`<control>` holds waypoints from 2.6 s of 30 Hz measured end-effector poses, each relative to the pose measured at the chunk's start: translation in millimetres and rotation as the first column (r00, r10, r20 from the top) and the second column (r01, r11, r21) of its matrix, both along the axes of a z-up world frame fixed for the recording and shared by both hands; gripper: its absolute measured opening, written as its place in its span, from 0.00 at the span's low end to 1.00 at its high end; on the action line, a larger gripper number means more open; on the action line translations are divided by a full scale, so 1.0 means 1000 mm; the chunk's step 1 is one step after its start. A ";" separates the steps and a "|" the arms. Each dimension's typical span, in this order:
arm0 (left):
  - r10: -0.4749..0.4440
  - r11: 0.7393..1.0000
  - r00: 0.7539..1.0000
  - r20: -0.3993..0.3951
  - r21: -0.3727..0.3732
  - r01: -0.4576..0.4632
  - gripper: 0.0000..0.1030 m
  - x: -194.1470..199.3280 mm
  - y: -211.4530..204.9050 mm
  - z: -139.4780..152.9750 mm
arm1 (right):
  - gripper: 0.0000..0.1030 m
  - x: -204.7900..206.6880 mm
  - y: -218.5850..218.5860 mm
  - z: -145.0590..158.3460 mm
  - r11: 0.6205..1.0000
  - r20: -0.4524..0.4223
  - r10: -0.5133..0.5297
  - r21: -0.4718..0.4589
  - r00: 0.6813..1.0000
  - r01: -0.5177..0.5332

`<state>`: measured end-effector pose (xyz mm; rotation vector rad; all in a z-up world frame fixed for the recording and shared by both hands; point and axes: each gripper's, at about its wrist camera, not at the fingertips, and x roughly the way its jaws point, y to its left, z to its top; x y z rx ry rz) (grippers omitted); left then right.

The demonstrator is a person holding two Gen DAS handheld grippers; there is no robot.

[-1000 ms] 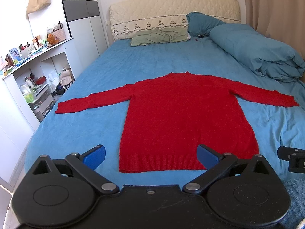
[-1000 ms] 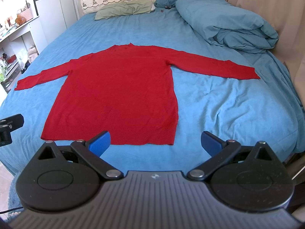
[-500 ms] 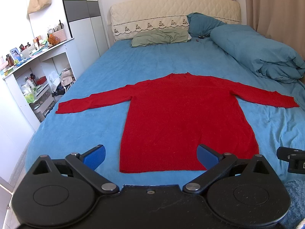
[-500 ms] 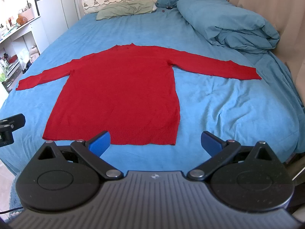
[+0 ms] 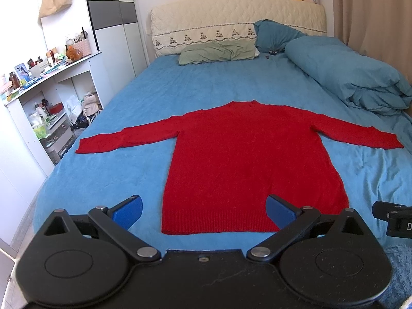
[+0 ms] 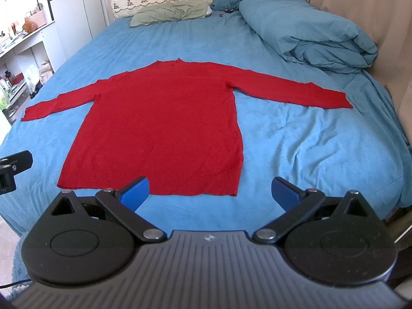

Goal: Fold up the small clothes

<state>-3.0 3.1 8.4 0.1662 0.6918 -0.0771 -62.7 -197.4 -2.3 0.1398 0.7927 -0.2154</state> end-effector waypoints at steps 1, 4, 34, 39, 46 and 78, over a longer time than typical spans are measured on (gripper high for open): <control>0.000 1.000 1.000 -0.001 -0.001 0.000 1.00 0.000 0.000 0.000 | 1.00 0.000 0.000 0.000 1.000 0.001 0.001 0.000 1.000 -0.001; 0.001 1.000 1.000 -0.001 -0.004 -0.001 1.00 -0.001 0.001 0.001 | 1.00 -0.001 -0.001 0.001 1.000 0.001 0.002 -0.001 1.000 -0.002; -0.017 0.999 1.000 -0.012 -0.040 0.017 1.00 0.028 -0.006 0.008 | 1.00 0.015 -0.016 0.007 1.000 0.013 -0.029 0.009 0.999 0.029; -0.049 0.997 0.999 -0.001 -0.064 0.049 1.00 0.072 -0.022 0.014 | 1.00 0.038 -0.052 0.015 0.996 0.041 -0.093 0.006 0.995 0.092; -0.091 0.987 0.996 -0.020 -0.138 0.088 1.00 0.171 -0.054 0.001 | 1.00 0.093 -0.140 0.014 0.978 0.097 -0.208 0.041 0.973 0.205; -0.206 0.976 0.947 -0.248 -0.128 0.179 1.00 0.469 -0.231 -0.208 | 0.61 0.254 -0.426 -0.213 0.744 0.154 -0.656 0.297 0.739 0.599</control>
